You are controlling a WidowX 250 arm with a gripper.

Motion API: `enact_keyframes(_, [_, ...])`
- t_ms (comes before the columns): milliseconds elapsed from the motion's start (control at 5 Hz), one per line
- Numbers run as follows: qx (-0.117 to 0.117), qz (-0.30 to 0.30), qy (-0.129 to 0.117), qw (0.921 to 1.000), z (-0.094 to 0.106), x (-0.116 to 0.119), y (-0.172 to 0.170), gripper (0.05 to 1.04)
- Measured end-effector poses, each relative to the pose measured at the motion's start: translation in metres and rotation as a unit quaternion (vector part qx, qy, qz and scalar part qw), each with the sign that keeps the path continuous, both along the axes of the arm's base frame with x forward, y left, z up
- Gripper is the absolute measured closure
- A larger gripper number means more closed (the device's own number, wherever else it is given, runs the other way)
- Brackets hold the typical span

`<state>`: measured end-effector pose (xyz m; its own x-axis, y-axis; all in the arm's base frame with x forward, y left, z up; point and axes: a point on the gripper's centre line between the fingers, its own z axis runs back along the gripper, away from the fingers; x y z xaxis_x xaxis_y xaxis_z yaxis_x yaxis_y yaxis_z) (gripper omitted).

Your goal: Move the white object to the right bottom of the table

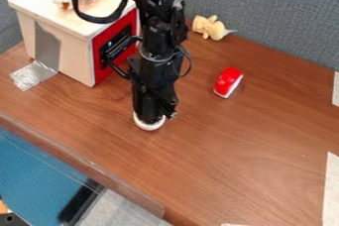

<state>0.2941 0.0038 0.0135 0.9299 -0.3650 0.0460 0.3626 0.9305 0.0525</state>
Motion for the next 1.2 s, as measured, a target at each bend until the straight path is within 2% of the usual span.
enact_keyframes(200, [-0.009, -0.001, 0.010, 0.9999, 0.001, -0.007, -0.006, 0.868])
enact_keyframes(400, [-0.036, -0.030, -0.017, 0.9988, 0.027, -0.017, -0.031, 0.868])
enact_keyframes(600, [-0.039, -0.076, -0.025, 0.9960, 0.033, -0.031, -0.056, 0.868])
enact_keyframes(1000, [-0.049, -0.151, -0.003, 0.9873, 0.019, -0.053, -0.107, 0.868])
enact_keyframes(1200, [-0.050, -0.161, 0.016, 0.9856, 0.008, -0.058, -0.112, 0.868])
